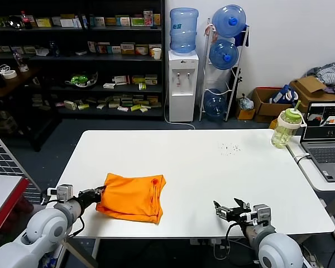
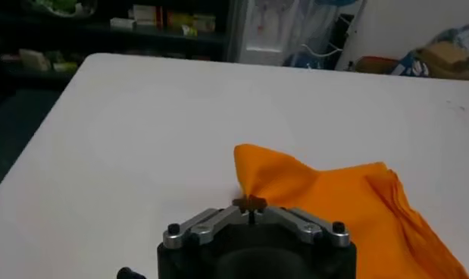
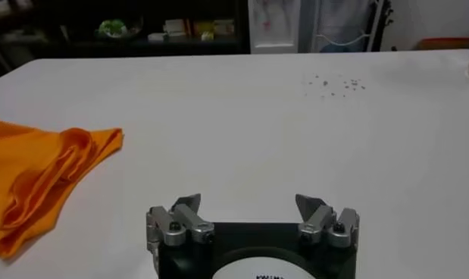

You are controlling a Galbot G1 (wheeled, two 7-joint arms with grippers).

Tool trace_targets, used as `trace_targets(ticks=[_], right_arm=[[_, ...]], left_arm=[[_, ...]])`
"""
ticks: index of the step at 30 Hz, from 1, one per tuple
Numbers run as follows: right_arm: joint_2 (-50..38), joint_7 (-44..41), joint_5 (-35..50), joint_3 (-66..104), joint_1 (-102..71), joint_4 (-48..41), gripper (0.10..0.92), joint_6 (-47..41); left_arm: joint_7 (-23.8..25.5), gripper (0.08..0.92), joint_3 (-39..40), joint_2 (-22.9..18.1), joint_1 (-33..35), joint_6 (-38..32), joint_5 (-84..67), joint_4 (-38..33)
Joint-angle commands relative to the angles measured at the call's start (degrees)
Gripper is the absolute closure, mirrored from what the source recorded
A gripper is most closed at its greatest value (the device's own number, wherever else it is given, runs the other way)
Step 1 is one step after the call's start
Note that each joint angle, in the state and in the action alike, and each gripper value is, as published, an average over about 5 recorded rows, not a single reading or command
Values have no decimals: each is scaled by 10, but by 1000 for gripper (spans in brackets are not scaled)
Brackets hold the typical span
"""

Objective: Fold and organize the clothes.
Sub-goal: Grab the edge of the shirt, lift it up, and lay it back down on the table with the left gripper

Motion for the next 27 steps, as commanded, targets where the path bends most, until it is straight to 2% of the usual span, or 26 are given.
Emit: trace_targets(ticks=[1,8,15,18,21,24,27], right_arm=[[-8,-4,1,12,-6,15,203,4],[-26,-15,-1,58,-40,40,203,16],[-27,-20,-2,93,-62,42,203,26],[-21,-20,-6,96,-64,42,203,27],[-14,-19,-11,97,-67,42,203,26],[-4,-18,-19,101,-72,43,203,26],[10,-16,-34,106,-83,45,203,25]], left_arm=[[-2,910,-121,83,72,12,2,-16],[55,910,-199,118,116,-19,17,105],[69,910,-211,138,128,-25,16,119],[56,910,-194,128,114,-20,10,86],[22,910,-170,113,103,-10,-20,16],[-44,910,-127,91,85,11,-77,-72],[-114,910,-12,46,12,27,-129,-145]])
